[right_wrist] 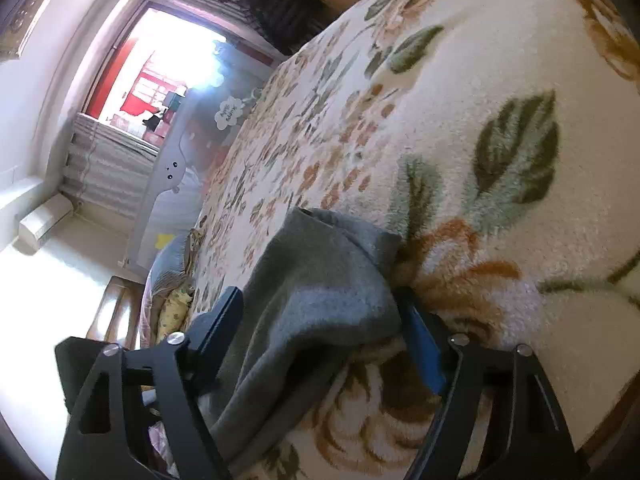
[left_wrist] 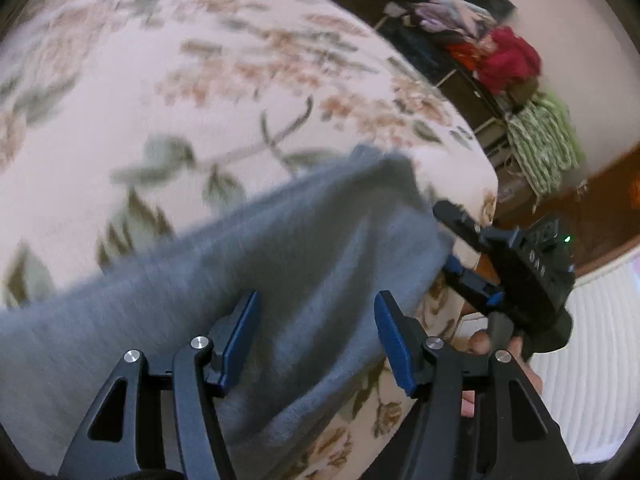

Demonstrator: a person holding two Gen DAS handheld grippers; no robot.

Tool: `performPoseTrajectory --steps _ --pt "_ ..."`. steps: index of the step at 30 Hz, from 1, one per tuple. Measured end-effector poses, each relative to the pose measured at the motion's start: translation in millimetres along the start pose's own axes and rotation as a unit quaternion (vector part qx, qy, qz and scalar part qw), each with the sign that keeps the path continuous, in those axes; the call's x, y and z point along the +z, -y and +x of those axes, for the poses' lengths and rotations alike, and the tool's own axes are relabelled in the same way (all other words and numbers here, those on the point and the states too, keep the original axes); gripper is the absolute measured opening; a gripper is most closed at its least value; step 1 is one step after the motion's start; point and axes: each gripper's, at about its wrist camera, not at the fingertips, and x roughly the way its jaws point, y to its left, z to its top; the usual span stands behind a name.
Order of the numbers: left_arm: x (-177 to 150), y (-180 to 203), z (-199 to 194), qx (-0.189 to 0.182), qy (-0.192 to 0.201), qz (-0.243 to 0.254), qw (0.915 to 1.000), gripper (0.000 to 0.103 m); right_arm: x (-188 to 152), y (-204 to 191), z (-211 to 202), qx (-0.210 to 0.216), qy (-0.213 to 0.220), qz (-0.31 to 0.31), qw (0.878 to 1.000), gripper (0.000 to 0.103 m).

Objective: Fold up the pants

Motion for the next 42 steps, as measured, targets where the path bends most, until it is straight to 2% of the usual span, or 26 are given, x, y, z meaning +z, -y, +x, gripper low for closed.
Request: performPoseTrajectory --steps 2,5,8,10,14,19,24,27,28,29,31,34,36,39,42 --pt "-14.6 3.8 7.1 0.007 0.009 0.001 0.9999 0.061 1.1 -0.3 5.4 0.0 -0.008 0.002 1.0 0.044" --pt "-29.9 11.0 -3.8 0.017 0.025 0.011 0.9995 0.062 0.2 -1.9 17.4 0.002 -0.03 -0.003 1.0 0.027" --pt "-50.8 0.0 -32.7 0.006 0.052 -0.012 0.9986 0.067 1.4 -12.6 12.9 0.012 -0.027 -0.014 0.999 0.021" --pt "-68.9 -17.0 -43.2 0.014 0.06 -0.042 0.9972 0.07 3.5 -26.5 4.6 0.028 -0.017 -0.031 0.999 0.021" --pt "-105.9 -37.9 -53.8 -0.033 0.057 -0.068 0.9955 0.07 3.9 -70.0 -11.2 0.075 -0.007 -0.076 0.994 0.021" --pt "-131.8 -49.7 -81.1 -0.054 0.061 -0.096 0.992 0.07 -20.8 -143.2 -10.9 0.142 -0.041 -0.161 0.976 0.021" --pt "-156.1 -76.2 -134.8 -0.041 0.122 -0.138 0.9821 0.071 -79.3 -211.2 10.9 0.21 -0.123 -0.248 0.938 0.021" --pt "-168.8 -95.4 -166.2 -0.03 0.159 -0.16 0.9738 0.073 -121.2 -229.7 39.0 0.225 -0.204 -0.27 0.914 0.025" --pt "-175.8 -102.3 -175.2 -0.024 0.17 -0.167 0.9709 0.073 -133.5 -230.8 50.2 0.215 -0.23 -0.271 0.91 0.032" --pt "-180.9 -110.7 -185.3 -0.018 0.183 -0.175 0.9673 0.073 -146.4 -229.7 62.3 0.206 -0.258 -0.265 0.906 0.044" --pt "-187.0 -124.1 -196.5 -0.01 0.196 -0.189 0.9622 0.074 -161.7 -227.2 72.3 0.211 -0.284 -0.257 0.899 0.054" --pt "-188.3 -138.0 -202.0 -0.009 0.207 -0.209 0.9557 0.074 -170.4 -226.0 74.9 0.229 -0.297 -0.241 0.895 0.054" --pt "-182.7 -140.1 -200.3 -0.01 0.209 -0.213 0.9544 0.074 -165.3 -222.2 75.2 0.228 -0.292 -0.233 0.899 0.054" --pt "-167.3 -128.8 -195.1 -0.021 0.21 -0.194 0.958 0.074 -154.8 -217.9 77.3 0.194 -0.267 -0.234 0.914 0.054" --pt "-152.2 -111.7 -184.1 -0.034 0.204 -0.163 0.9647 0.074 -139.0 -214.3 86.7 0.169 -0.254 -0.232 0.924 0.053"
